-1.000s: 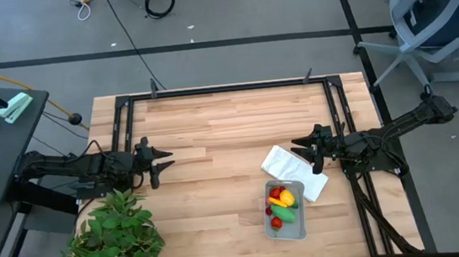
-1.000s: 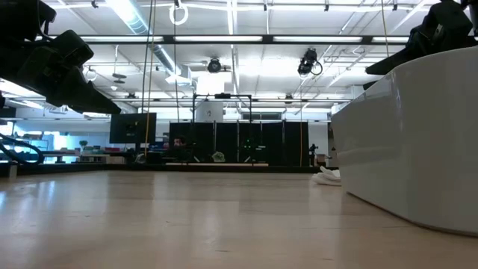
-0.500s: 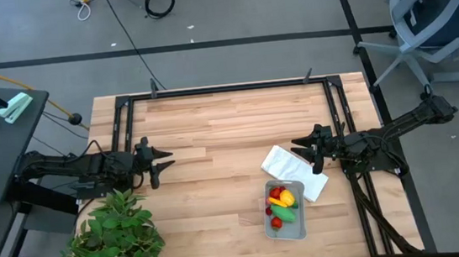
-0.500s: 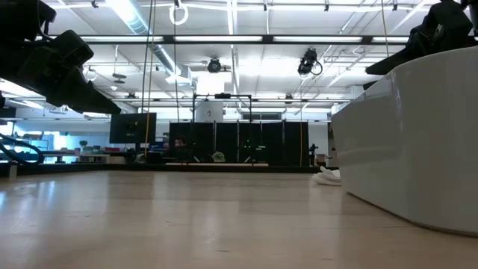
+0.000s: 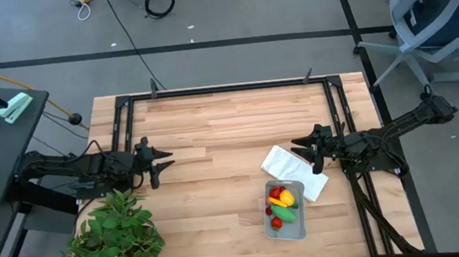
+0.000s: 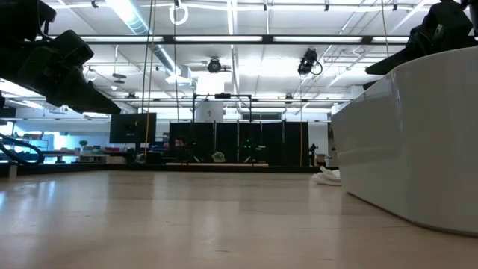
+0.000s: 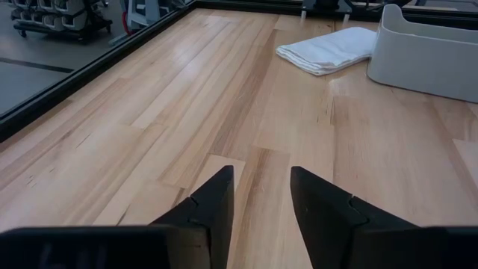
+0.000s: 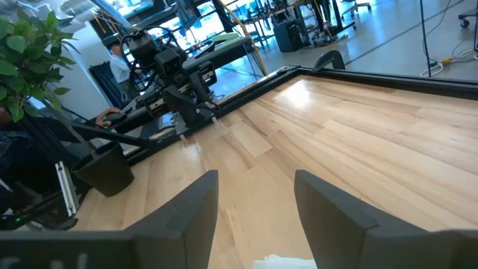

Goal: Pick and placing Produce into tupperware
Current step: Return to Home Position

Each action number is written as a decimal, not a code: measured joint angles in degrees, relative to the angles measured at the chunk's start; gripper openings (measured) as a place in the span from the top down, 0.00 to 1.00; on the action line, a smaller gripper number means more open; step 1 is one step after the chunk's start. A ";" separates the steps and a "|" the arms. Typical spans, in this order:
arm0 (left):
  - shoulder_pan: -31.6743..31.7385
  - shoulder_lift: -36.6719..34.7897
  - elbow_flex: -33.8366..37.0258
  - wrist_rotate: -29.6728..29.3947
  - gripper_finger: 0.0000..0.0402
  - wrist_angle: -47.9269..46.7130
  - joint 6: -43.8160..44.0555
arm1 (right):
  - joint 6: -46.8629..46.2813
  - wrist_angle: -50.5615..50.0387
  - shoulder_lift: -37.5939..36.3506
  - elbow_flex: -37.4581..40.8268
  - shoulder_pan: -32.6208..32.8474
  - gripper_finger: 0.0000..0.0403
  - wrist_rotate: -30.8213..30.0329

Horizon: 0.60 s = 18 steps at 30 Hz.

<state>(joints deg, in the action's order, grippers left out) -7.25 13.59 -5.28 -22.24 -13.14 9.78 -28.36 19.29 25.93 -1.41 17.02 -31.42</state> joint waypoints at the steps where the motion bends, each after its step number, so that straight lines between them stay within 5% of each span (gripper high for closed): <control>1: -0.02 0.00 0.00 0.01 0.65 0.01 -0.02 | 0.00 0.02 -0.02 0.00 0.00 0.54 0.00; 18: 0.01 0.02 0.00 0.02 0.66 -0.01 -0.02 | 0.00 0.01 0.00 0.00 0.00 0.54 0.00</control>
<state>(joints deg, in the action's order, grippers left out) -7.25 13.61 -5.28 -22.22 -13.15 9.76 -28.36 19.29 25.93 -1.41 17.02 -31.42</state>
